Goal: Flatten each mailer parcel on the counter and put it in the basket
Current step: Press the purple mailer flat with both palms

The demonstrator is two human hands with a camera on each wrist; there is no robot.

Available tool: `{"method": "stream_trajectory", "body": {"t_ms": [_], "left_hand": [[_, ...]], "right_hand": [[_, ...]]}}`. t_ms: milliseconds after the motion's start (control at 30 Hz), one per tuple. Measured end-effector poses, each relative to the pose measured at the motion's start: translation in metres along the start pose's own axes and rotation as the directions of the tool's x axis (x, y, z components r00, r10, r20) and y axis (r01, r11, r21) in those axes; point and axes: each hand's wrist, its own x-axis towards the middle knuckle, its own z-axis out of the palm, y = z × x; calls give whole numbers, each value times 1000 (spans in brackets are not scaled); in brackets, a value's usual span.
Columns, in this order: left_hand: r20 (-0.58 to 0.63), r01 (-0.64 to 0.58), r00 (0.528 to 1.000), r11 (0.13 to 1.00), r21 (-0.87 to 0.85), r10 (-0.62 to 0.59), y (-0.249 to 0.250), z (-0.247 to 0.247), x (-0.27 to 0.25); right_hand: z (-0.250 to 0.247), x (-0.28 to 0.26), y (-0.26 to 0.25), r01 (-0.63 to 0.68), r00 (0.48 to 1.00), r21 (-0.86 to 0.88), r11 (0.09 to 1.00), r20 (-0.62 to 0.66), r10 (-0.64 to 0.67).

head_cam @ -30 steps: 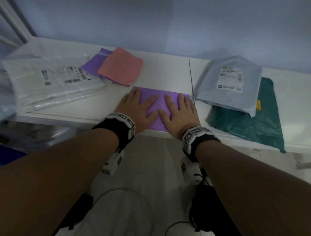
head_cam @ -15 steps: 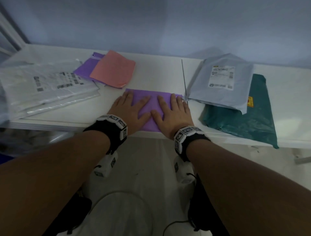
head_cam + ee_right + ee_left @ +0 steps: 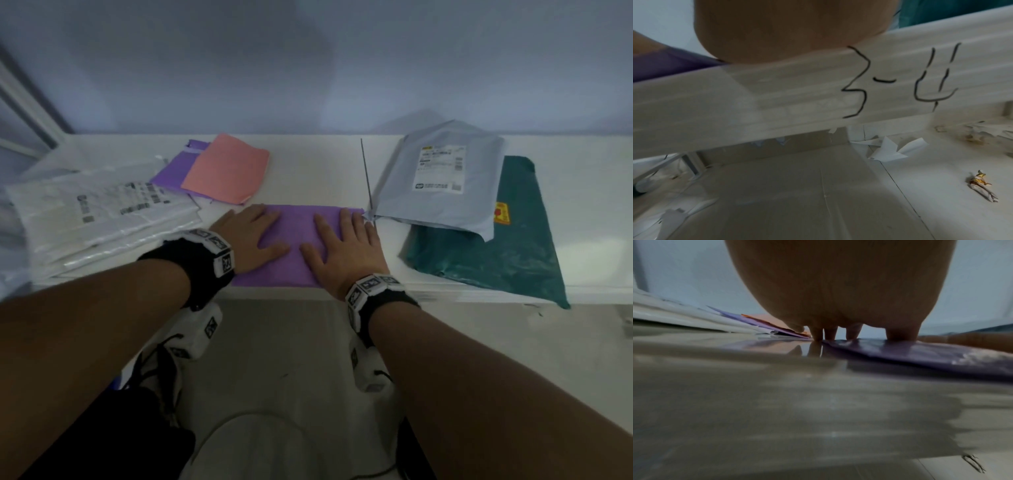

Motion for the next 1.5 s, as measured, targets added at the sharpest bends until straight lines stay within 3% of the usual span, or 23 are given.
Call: {"method": "stream_trajectory", "body": {"t_ms": [400,633,1067,1267,1400,1500], "left_hand": [[76,18,997,991,136,-29,3,-19,-2],[199,-122,976,974,190,84,-10,-37,-11],[184,-147,976,977,157,118,-21,-29,-14],[175,-154,977,973,171,124,-29,-28,-11],[176,-160,976,968,192,126,-33,-29,-12],[176,-162,976,969,189,129,-34,-29,-14]], "right_hand": [[-1,1,0,7,1000,-14,1000,15,-7],[-5,1,0,3,998,-32,999,56,-1],[-4,4,1,-33,997,-17,999,73,34],[-30,16,8,16,973,8,1000,228,-17],[-60,20,24,107,915,37,994,387,-113],[-74,19,30,170,874,-77,982,473,-114]]}}
